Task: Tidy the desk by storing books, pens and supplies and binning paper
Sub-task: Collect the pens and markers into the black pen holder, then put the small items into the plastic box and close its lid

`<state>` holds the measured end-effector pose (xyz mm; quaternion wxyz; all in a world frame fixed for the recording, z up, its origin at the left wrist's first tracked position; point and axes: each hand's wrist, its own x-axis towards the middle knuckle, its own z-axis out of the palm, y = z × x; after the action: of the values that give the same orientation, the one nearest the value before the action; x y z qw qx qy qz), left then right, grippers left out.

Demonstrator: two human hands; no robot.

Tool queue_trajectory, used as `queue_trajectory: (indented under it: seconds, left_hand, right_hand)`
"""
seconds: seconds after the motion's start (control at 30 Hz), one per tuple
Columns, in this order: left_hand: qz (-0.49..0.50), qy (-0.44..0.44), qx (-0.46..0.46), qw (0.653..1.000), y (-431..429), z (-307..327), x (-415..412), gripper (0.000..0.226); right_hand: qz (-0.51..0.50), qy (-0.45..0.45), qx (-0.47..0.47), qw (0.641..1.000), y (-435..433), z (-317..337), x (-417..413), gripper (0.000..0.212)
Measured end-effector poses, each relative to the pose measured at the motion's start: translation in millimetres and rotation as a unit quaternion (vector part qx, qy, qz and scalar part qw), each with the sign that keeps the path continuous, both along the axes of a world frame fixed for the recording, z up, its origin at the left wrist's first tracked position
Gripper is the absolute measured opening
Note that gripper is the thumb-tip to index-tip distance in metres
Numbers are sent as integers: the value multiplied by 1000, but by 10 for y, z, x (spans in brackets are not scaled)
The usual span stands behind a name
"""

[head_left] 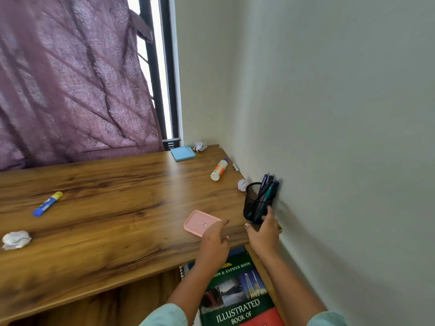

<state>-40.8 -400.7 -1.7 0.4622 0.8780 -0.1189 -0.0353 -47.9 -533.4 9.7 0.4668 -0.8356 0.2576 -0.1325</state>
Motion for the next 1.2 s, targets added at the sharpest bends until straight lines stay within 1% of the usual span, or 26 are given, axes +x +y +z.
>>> queue_trajectory:
  seconds: [0.07, 0.2, 0.23, 0.3, 0.4, 0.43, 0.5, 0.63, 0.7, 0.8, 0.9, 1.1, 1.2]
  left_hand:
    - [24, 2, -3, 1000, 68, 54, -140, 47]
    - [70, 4, 22, 997, 239, 105, -506, 48]
    - [79, -2, 26, 996, 290, 103, -609, 48]
    - [106, -15, 29, 994, 388, 88, -818, 46]
    - [154, 0, 29, 988, 538, 36, -1155, 44]
    - [161, 8, 37, 986, 603, 11, -1276, 43]
    - [175, 24, 60, 982, 783, -9, -1510, 43]
    - [237, 16, 68, 969, 1321, 83, -1848, 41]
    - [283, 13, 65, 957, 1599, 124, -1997, 39]
    - [328, 11, 39, 944, 1971, 138, -2235, 31]
    - [353, 13, 19, 935, 2373, 108, -2425, 23]
    - [383, 6, -12, 924, 3494, 96, -2526, 14]
    - [389, 0, 2, 921, 4279, 47, -2591, 23]
  right_hand:
    - [16, 7, 31, 999, 16, 77, -97, 79]
    - [117, 30, 57, 991, 50, 124, -321, 52]
    - [131, 28, 66, 989, 77, 105, -397, 48]
    - [157, 41, 98, 982, 137, 94, -582, 49]
    - [202, 54, 134, 969, 283, 138, -881, 50]
    - [210, 59, 158, 963, 353, 142, -957, 57]
    - [222, 75, 184, 955, 544, 126, -1099, 63]
    - [287, 94, 200, 932, 1078, 139, -1318, 58]
    - [333, 101, 189, 918, 1363, 176, -1402, 58]
    - [390, 107, 165, 900, 1773, 202, -1515, 57]
    - [438, 126, 161, 875, 2229, 226, -1653, 50]
    - [454, 140, 158, 866, 3492, 101, -1627, 35]
    - [462, 133, 156, 863, 4362, -13, -1671, 30]
